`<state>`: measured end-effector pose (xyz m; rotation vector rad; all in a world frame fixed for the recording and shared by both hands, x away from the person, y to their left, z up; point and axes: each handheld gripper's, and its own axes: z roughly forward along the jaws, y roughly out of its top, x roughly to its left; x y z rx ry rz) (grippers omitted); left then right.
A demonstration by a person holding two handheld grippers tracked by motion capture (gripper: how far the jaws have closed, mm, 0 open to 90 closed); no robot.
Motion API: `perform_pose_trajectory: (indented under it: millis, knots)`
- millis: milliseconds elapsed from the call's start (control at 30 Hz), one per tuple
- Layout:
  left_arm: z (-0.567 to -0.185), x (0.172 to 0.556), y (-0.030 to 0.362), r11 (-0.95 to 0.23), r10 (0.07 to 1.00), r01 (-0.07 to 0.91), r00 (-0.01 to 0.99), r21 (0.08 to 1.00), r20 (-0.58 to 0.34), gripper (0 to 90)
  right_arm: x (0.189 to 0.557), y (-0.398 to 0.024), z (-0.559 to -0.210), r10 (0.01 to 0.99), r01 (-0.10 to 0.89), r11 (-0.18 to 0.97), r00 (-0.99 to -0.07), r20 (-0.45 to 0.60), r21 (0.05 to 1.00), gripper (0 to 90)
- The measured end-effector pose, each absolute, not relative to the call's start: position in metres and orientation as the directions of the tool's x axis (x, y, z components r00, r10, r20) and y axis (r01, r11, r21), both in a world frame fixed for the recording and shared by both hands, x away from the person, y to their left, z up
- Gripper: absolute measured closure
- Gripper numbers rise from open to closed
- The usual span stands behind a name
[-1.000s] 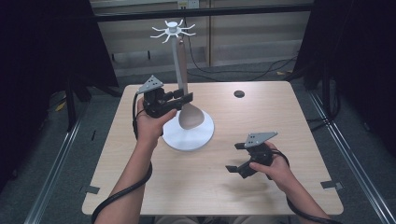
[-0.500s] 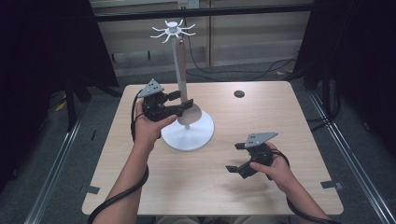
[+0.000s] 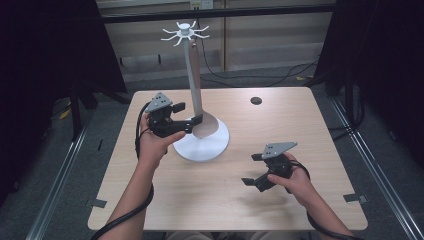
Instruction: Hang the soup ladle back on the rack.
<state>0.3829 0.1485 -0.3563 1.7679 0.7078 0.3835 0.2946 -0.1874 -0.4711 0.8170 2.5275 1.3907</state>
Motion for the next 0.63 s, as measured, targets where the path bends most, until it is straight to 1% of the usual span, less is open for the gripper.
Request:
perform_pose_trajectory:
  millis: [300, 400, 633]
  knots:
    - [-0.367, 0.375, 0.152, -0.194, 0.673, 0.268, 0.736, 0.944, -0.071, 8.9, 0.295, -0.188, -0.471, 0.523, 0.388, 0.423, -0.842, 0.129, 0.819, 4.3]
    - [-0.369, 0.375, 0.153, -0.195, 0.668, 0.273, 0.74, 0.942, -0.076, 5.4, 0.295, -0.189, -0.471, 0.524, 0.389, 0.422, -0.842, 0.129, 0.819, 4.3]
    - [-0.371, 0.375, 0.155, -0.192, 0.67, 0.28, 0.738, 0.941, -0.083, 4.4, 0.294, -0.189, -0.47, 0.525, 0.387, 0.423, -0.842, 0.127, 0.819, 4.3]
